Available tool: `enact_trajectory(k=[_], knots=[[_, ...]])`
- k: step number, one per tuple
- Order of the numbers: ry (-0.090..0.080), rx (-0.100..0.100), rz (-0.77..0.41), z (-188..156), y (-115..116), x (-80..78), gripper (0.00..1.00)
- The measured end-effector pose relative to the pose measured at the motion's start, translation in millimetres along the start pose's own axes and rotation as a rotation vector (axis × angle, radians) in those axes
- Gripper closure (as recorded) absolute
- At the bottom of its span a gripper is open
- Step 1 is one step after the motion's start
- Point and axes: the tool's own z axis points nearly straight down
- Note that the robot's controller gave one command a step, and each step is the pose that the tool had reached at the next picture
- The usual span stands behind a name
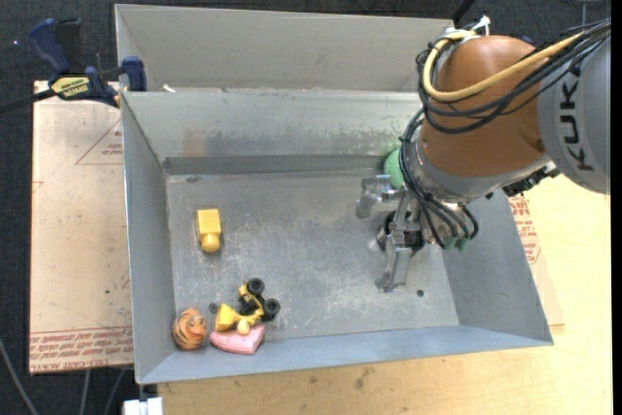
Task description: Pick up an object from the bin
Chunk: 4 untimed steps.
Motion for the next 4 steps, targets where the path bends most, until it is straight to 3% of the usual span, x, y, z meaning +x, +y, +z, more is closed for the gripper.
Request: enact_trajectory(k=[1,2,3,4], knots=[[-0.008,0.000,0.001,-4,0,-1.5,0.00],[-0.010,-0.002,0.085,2,-16,9.3,0.00],[-0.012,-0.001,0.132,37,-29,-13.1,0.00],[-0.008,-0.001,0.155,51,-43,-13.8,0.00]])
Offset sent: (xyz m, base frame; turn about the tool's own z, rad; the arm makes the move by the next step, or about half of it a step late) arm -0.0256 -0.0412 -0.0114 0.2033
